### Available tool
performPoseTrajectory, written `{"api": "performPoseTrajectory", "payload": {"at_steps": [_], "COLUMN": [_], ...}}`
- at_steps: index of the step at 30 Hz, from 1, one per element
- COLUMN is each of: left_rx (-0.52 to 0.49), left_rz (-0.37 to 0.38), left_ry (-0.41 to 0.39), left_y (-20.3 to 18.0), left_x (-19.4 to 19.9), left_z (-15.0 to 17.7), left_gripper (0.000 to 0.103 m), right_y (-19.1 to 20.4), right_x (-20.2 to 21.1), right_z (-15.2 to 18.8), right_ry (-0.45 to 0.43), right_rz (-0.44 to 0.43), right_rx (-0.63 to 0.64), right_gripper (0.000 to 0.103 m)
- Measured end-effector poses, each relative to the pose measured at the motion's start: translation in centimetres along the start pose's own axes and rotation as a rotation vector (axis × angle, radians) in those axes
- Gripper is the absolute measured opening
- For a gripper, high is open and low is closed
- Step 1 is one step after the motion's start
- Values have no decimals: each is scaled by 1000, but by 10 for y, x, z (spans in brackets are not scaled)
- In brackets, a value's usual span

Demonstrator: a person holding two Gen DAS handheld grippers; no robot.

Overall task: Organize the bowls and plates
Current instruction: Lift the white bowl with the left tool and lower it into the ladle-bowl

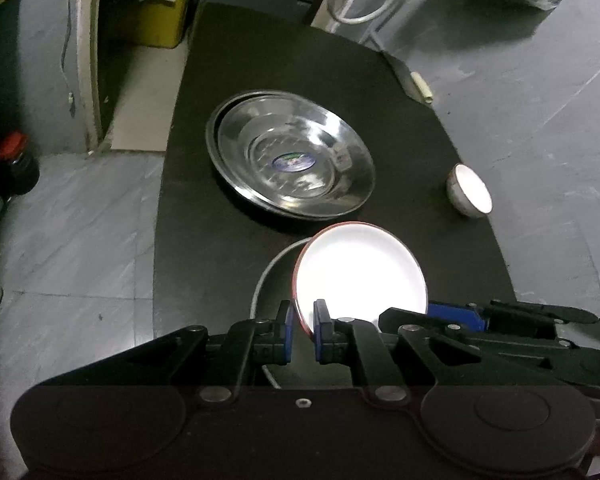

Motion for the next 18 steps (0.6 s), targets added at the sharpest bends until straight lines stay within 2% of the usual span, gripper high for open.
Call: {"api": "performPoseTrajectory", "payload": {"at_steps": [10,18], "left_rx": [-9,-11], "left_rz": [-7,-32], "left_ry": [70,96], "left_y": [3,3], "left_x": [-11,-16], "left_z": [3,2], "left_gripper": [12,12], "right_y": [0,-1], "right_x": [-10,-15], "right_z": [0,0], "right_ry": [56,88], "right_rz": [27,30], "right_rx": [-3,-3], "right_gripper": [28,28]}}
Point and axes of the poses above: each gripper's, at about its wrist camera, not at the fingertips, and x roughly against the way its jaws point, y to its left, z to its underside, the point moved 3 cm from there along -x, roughly the way its jaws point, and after that the axes turned 8 degrees about -z, right-handed, at the moved point
